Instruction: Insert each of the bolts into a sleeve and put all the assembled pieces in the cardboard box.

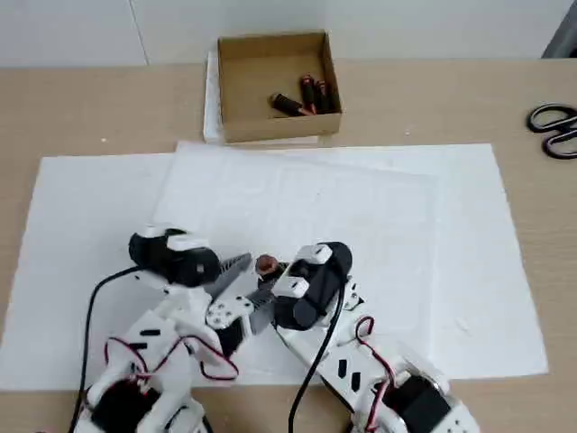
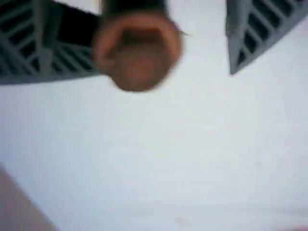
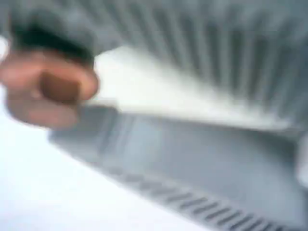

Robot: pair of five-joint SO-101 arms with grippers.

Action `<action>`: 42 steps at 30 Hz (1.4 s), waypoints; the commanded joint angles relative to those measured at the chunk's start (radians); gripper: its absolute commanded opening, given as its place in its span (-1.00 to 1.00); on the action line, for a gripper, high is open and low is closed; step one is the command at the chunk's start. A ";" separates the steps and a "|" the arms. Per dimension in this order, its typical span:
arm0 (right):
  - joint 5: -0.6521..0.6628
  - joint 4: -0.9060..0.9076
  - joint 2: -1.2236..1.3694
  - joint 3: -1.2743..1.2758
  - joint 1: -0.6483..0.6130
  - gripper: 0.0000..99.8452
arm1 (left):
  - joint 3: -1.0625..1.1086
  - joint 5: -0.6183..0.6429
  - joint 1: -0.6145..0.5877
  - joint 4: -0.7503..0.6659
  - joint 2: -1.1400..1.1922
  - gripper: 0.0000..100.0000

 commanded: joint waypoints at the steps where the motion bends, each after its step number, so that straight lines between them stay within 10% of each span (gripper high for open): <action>1: 0.005 -0.015 -0.019 -0.018 0.010 -0.99 | 0.013 -0.044 -0.049 -0.038 0.017 -0.55; 42: -0.046 -0.010 -0.012 0.018 0.111 -0.99 | -0.039 0.021 -0.224 0.006 0.012 -0.99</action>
